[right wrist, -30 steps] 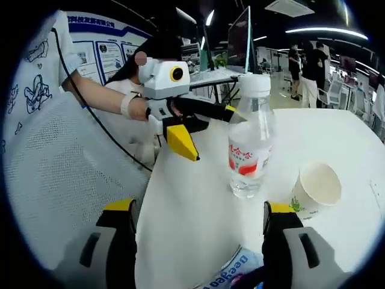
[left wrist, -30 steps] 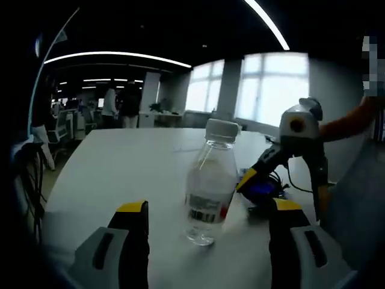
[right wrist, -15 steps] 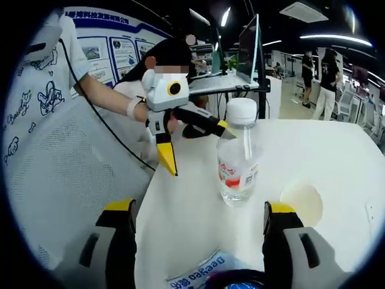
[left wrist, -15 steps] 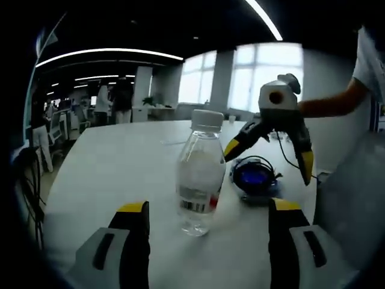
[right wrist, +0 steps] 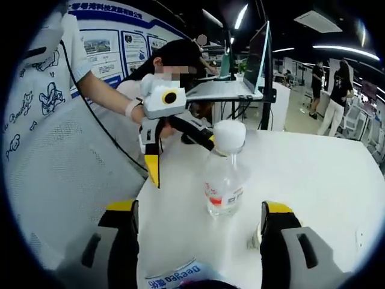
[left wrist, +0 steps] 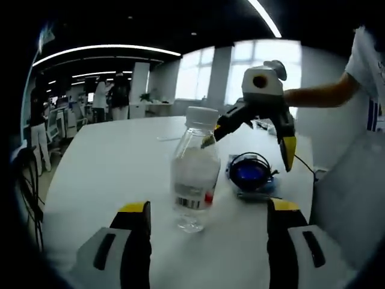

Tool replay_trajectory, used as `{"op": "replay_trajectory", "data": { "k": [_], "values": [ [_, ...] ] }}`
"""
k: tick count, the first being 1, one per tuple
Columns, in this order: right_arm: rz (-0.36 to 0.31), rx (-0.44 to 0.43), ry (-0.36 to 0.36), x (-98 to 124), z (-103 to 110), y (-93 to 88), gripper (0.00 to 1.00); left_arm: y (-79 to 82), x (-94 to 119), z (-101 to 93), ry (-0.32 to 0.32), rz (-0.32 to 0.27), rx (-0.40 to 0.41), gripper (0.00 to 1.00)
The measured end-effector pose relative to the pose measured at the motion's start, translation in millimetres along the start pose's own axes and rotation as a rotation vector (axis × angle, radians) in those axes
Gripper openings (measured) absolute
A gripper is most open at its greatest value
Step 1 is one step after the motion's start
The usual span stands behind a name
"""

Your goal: Arrange the tabletop items into an orderly group along one side of the table until the central work area is clear of visible clutter.

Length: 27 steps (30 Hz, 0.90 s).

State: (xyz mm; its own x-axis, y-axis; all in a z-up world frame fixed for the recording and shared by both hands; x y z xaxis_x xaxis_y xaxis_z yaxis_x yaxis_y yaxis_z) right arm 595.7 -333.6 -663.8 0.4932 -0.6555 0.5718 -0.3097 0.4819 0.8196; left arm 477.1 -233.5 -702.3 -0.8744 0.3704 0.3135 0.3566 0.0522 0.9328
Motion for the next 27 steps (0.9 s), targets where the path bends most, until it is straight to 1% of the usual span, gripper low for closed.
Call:
{"op": "replay_trajectory", "data": {
  "k": [4,7,11,13,16,26,27],
  "values": [
    [-0.001,0.011,0.017,-7,-6,0.7,0.8,-3.7,1,0.0,-0.002,0.009,0.006,0.74],
    [-0.001,0.023,0.038,-16,-10,0.5,0.77,-6.7,2,1.4,0.002,0.015,0.009,0.73],
    [-0.003,0.037,0.06,-26,-15,0.6,0.76,-8.9,1,3.3,0.004,0.017,0.019,0.73],
    [0.006,0.046,0.068,-30,-18,-0.9,0.75,-10.2,1,3.2,0.0,0.021,0.022,0.73],
    [0.002,0.041,0.086,-36,-22,-2.6,0.74,-12.2,0,3.0,-0.003,0.03,0.03,0.71],
    [-0.004,0.059,0.114,-48,-28,-7.5,0.68,-15.7,-7,3.9,-0.01,0.036,0.039,0.68],
    [-0.014,0.061,0.113,-52,-31,-7.9,0.68,-16.6,-8,4.0,-0.015,0.038,0.042,0.68]
  ]
}}
Point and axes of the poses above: the point that each gripper's makers call its tool centre point, and the gripper's own axes: x roughly backward along the fingers, z roughly to its left, y roughly out of its top, the point moved 6 cm from there along x, roughly backward along the fingers, and after that the axes turned 5 degrees about -y, right-handed, at the moved point
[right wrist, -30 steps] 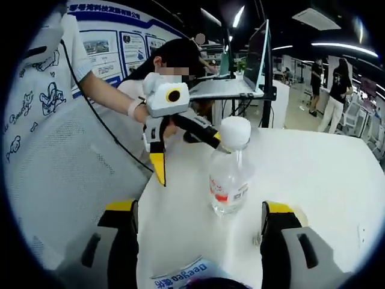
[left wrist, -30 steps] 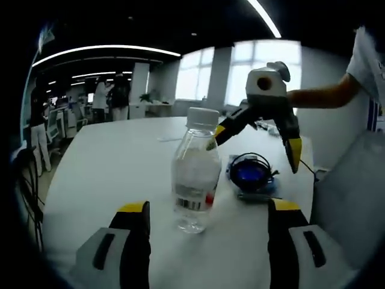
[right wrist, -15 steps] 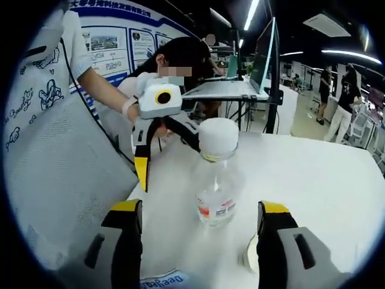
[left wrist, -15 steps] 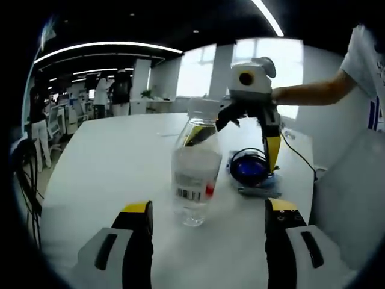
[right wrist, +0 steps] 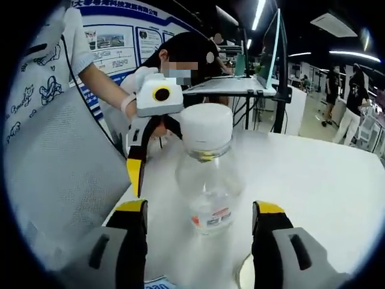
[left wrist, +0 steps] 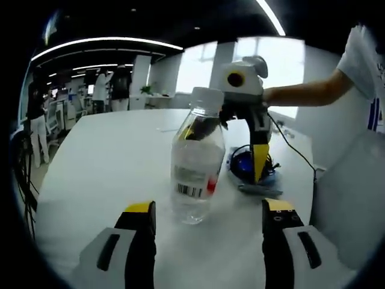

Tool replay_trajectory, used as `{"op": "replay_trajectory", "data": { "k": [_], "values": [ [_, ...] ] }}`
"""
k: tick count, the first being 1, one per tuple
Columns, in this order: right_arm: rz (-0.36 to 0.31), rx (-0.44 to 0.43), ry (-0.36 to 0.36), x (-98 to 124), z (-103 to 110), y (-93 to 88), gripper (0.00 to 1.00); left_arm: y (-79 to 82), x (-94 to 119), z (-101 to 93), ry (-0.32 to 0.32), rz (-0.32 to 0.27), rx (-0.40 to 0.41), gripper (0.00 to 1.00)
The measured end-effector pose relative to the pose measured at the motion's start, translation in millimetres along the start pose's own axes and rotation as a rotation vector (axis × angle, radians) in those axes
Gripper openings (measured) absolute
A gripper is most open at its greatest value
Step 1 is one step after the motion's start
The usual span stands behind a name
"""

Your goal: Arrange the tabletop items into an orderly group along one side of the table until the central work area is clear of visible clutter.

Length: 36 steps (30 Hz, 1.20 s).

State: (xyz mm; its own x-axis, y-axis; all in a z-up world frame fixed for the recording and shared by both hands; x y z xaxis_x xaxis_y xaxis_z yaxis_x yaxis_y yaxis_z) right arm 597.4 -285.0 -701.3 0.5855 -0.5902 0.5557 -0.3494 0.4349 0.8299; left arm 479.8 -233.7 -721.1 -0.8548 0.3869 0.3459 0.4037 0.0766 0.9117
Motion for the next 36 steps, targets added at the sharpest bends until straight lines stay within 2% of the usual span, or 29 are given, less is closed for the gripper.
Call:
{"op": "replay_trajectory", "data": {
  "k": [6,13,16,19,30,36],
  "values": [
    [-0.008,0.009,0.011,-9,-8,0.8,0.63,-1.2,-6,-1.2,-0.026,0.007,0.009,0.63],
    [-0.027,0.05,0.029,-11,-9,4.5,0.57,1.7,-9,-0.9,-0.041,-0.001,-0.002,0.58],
    [-0.043,0.033,0.048,-14,-11,6.5,0.57,0.5,-11,0.4,-0.043,0.005,0.002,0.57],
    [-0.036,0.057,0.059,-17,-8,7.3,0.56,-0.6,-11,2.7,-0.04,0.007,-0.002,0.56],
    [-0.034,0.084,0.099,-26,-5,10.1,0.52,-1.1,-17,6.7,-0.031,0.001,0.004,0.55],
    [-0.039,0.11,0.116,-30,-6,11.2,0.46,-3.0,-17,7.5,-0.028,0.0,0.012,0.55]
  ]
}}
Point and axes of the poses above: the point that each gripper's makers call its tool centre point, and the gripper's own axes: x roughly backward along the fingers, z roughly to its left, y roughly out of its top, the point moved 6 cm from there along x, roughly backward along the fingers, and after that the axes turned 5 degrees about -y, right-handed, at the moved point
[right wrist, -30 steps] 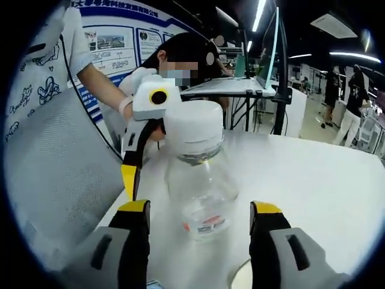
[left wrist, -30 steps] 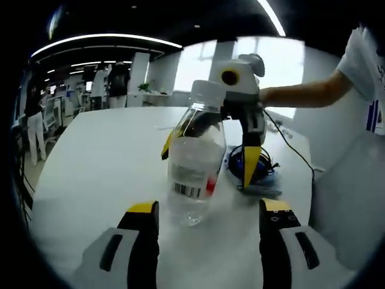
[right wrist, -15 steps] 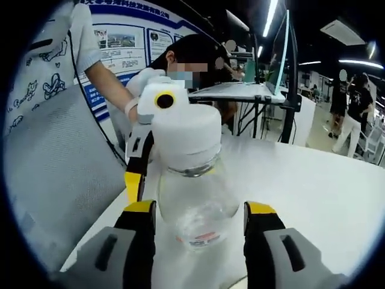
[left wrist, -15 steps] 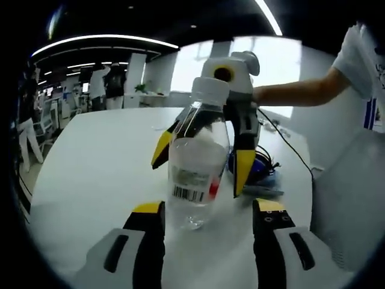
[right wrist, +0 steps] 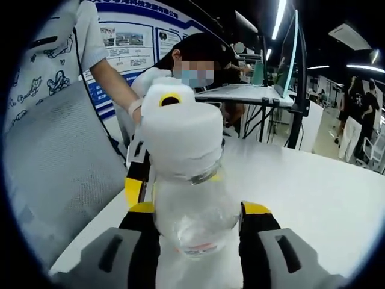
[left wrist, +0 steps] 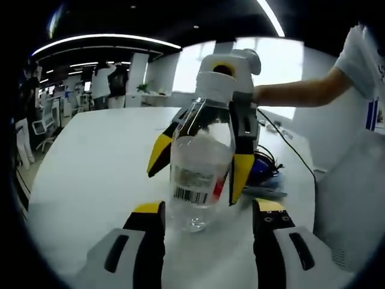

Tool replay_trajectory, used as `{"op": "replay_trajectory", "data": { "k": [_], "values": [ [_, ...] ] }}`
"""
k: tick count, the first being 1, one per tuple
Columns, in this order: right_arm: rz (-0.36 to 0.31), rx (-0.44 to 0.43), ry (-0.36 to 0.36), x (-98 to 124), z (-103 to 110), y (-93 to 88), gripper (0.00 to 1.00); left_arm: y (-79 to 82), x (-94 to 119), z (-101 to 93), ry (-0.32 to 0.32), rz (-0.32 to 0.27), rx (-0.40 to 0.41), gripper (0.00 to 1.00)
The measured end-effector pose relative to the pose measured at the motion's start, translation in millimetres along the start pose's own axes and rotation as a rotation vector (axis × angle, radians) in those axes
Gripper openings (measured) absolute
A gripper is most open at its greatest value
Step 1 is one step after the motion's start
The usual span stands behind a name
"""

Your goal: Arrange the tabletop items into an orderly group along one side of the table until the central work area is clear of visible clutter.

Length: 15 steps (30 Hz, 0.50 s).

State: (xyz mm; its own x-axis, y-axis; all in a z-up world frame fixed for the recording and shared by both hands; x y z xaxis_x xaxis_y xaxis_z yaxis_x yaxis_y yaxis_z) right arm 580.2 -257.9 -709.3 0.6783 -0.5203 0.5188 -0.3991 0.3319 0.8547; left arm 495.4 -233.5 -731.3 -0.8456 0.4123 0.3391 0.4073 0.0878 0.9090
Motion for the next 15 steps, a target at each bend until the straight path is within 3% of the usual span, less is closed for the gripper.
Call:
{"op": "replay_trajectory", "data": {
  "k": [15],
  "values": [
    [-0.014,-0.018,-0.018,-1.9,-1.7,0.6,0.41,-2.4,-1.3,2.5,0.005,0.002,0.016,0.55]
  ]
}}
Point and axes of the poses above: the point that each gripper's makers call its tool centre point, and the gripper's own axes: x roughly backward along the fingers, z roughly to its left, y roughly out of its top, the point moved 6 cm from there along x, roughly backward along the fingers, and after that the axes turned 5 degrees about -y, right-handed, at the moved point
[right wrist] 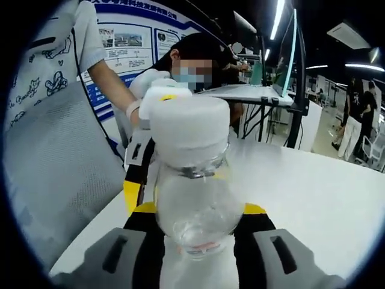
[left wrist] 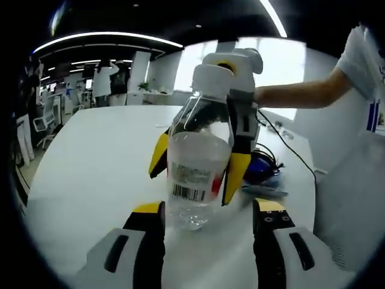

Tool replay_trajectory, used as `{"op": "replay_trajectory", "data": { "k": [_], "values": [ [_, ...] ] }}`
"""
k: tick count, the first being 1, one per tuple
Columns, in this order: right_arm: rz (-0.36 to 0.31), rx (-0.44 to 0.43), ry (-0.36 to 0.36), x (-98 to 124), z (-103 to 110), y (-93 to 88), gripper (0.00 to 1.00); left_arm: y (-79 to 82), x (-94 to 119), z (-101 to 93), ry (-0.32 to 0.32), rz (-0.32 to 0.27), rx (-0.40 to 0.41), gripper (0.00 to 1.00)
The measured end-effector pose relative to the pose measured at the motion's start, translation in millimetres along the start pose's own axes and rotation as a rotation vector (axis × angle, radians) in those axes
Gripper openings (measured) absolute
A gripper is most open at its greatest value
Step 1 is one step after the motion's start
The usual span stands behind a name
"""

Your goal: Arrange the tabletop items into an orderly group along one side of the table until the central work area is clear of visible clutter.

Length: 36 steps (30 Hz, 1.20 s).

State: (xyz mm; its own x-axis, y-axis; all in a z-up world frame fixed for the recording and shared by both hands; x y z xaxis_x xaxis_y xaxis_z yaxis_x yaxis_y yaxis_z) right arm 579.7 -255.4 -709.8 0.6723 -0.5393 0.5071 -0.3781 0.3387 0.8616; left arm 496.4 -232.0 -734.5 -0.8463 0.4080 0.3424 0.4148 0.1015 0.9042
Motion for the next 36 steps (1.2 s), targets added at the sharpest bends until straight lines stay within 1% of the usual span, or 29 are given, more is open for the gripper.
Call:
{"op": "replay_trajectory", "data": {
  "k": [5,14,20,21,22,24,25,26,30,33,36],
  "values": [
    [-0.017,-0.028,-0.032,0,-2,-0.4,0.4,0.3,1,1.4,0.005,-0.002,0.006,0.56],
    [-0.06,-0.091,-0.117,2,-3,-1.6,0.39,0.4,3,2.4,0.015,-0.006,0.012,0.56],
    [-0.09,-0.113,-0.173,4,-6,-2.3,0.39,1.0,3,2.2,0.017,-0.009,0.013,0.56],
    [-0.095,-0.119,-0.191,5,-8,-1.9,0.39,1.1,3,2.4,0.019,-0.01,0.012,0.56],
    [-0.097,-0.119,-0.19,5,-8,-2.0,0.39,1.0,4,2.4,0.019,-0.011,0.015,0.56],
    [-0.115,-0.13,-0.227,8,-13,-1.5,0.39,0.5,4,2.7,0.021,-0.01,0.016,0.56],
    [-0.115,-0.134,-0.227,9,-14,-1.4,0.39,0.5,4,2.7,0.022,-0.011,0.017,0.56],
    [-0.125,-0.142,-0.256,10,-16,-0.5,0.39,0.2,4,2.7,0.022,-0.011,0.017,0.56],
    [-0.157,-0.168,-0.316,14,-22,2.0,0.38,-0.2,4,3.0,0.021,-0.012,0.019,0.56],
    [-0.166,-0.167,-0.391,16,-27,4.4,0.38,-0.1,4,3.5,0.022,-0.013,0.02,0.57],
    [-0.186,-0.168,-0.44,18,-32,7.3,0.38,-0.1,3,3.9,0.021,-0.015,0.023,0.57]
  ]
}}
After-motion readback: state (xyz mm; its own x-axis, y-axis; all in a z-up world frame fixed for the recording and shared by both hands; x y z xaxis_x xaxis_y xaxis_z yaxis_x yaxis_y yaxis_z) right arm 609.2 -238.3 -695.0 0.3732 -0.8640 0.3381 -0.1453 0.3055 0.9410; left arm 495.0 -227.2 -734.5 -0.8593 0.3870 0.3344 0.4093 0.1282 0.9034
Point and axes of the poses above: the point that each gripper's makers call its tool centre point, and the gripper's own axes: x roughly backward along the fingers, z roughly to its left, y roughly out of its top, the point moved 6 cm from there along x, roughly backward along the fingers, and after that the axes turned 5 degrees about -y, right-handed, at the moved point
